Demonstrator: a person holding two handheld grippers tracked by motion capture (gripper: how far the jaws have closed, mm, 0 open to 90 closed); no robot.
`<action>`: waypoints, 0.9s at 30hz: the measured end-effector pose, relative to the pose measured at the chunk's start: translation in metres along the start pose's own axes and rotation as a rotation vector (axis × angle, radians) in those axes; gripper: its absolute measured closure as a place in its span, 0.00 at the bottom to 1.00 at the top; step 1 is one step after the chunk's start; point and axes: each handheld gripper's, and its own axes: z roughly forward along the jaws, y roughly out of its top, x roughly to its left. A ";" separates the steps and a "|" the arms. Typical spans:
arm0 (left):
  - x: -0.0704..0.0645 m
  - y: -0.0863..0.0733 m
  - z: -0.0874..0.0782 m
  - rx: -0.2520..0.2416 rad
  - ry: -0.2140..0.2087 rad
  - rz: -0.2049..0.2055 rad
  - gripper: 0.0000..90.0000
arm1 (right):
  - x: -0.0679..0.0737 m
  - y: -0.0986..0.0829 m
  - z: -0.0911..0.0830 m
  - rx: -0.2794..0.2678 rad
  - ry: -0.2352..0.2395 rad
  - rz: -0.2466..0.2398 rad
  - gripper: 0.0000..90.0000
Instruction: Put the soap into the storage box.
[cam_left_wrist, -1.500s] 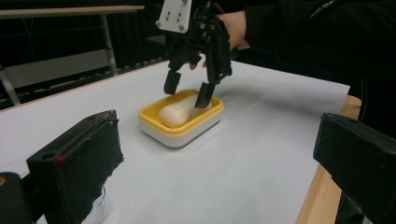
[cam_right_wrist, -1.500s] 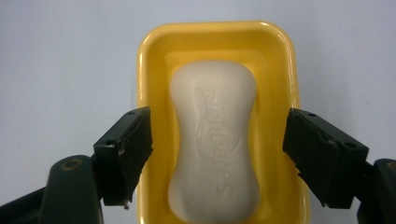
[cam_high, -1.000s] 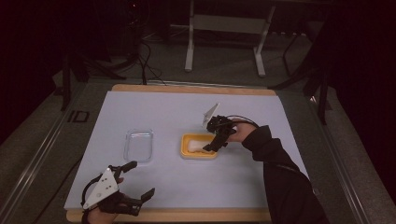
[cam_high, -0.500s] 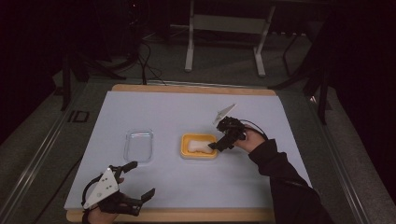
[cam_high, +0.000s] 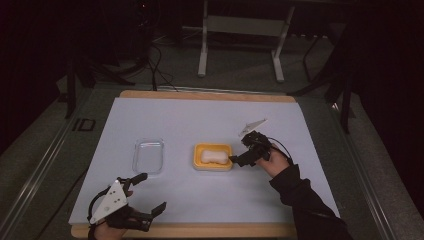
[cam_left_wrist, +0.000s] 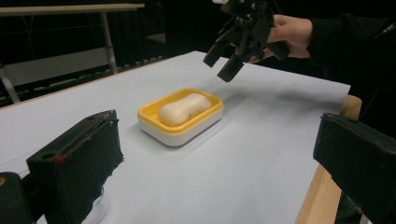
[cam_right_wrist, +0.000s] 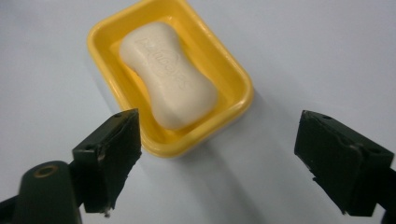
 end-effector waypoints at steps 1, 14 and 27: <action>0.000 0.000 0.000 0.000 0.000 0.001 0.01 | 0.000 -0.002 -0.002 -0.014 -0.007 0.003 0.16; 0.000 -0.001 0.000 0.005 0.003 -0.001 0.01 | 0.011 -0.029 -0.020 -0.074 -0.067 0.100 0.16; 0.000 -0.001 0.001 0.011 0.001 0.003 0.01 | 0.024 -0.058 -0.035 -0.136 -0.123 0.152 0.15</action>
